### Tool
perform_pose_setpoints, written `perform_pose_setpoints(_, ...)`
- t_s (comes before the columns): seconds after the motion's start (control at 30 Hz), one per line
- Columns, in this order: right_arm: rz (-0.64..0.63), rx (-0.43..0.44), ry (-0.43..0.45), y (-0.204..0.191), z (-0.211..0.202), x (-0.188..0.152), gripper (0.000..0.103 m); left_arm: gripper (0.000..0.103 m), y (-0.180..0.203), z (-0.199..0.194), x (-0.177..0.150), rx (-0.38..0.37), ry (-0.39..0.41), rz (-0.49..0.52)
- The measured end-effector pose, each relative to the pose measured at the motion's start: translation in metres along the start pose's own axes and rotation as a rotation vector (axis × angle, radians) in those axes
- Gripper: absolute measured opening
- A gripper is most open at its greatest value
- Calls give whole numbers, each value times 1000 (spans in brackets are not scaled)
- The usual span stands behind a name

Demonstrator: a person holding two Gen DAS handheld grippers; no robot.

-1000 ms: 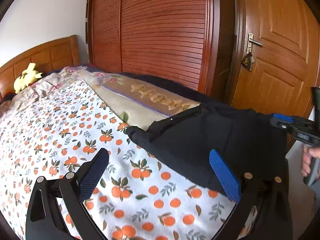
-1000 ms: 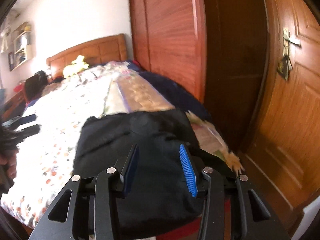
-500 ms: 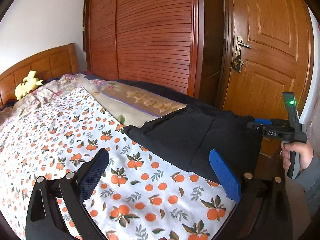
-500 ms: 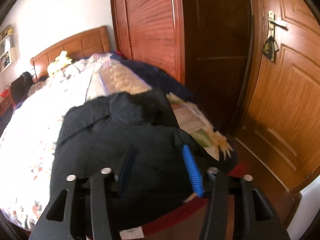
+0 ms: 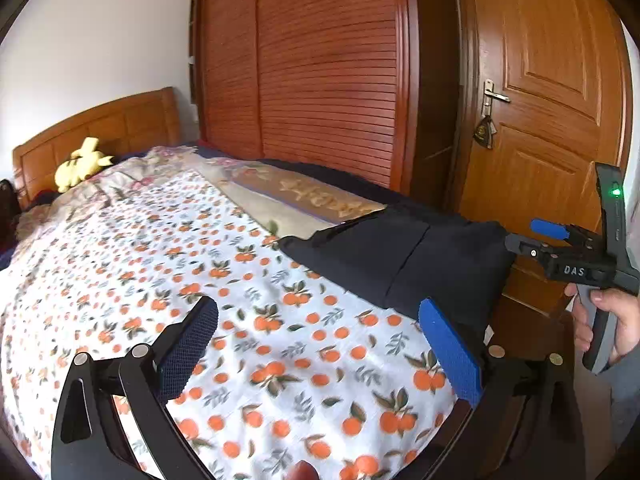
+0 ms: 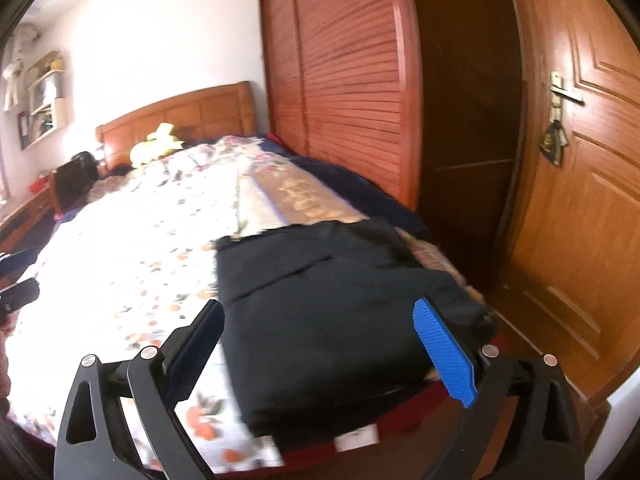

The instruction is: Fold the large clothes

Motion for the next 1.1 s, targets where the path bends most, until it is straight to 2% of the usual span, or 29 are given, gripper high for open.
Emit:
perform_pose_setpoints(0.13, -28, 70, 11, -42, -4, -4, 96, 101, -17, -23, -11, 38, 8, -26)
perform_pose_setpoints(0.3, -58, 141, 14, -87, -8, -12, 96, 101, -42, -54, -28, 126, 13, -59)
perform_pose_setpoints(0.53, -111, 206, 4, -143, -13, -28, 96, 101, -76, -98, -60, 184, 8, -129)
perform_pose_setpoints(0.8, -176, 289, 21, -205, -35, -49, 96, 101, -116, -148, -101, 293, -10, -213)
perform_pose_setpoints(1.1, -212, 376, 19, -255, -50, -66, 96, 101, -151, -205, -145, 419, -8, -271)
Point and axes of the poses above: each gripper's, at about its wrist camera, not at the fingertips, and z roughly the way its jaws point, y to its right, x to its top, the point moved 5 cm from there along z, roughly the way its jaws point, and after that the axes turned 4 degrees about x, right-handed, at the moved point
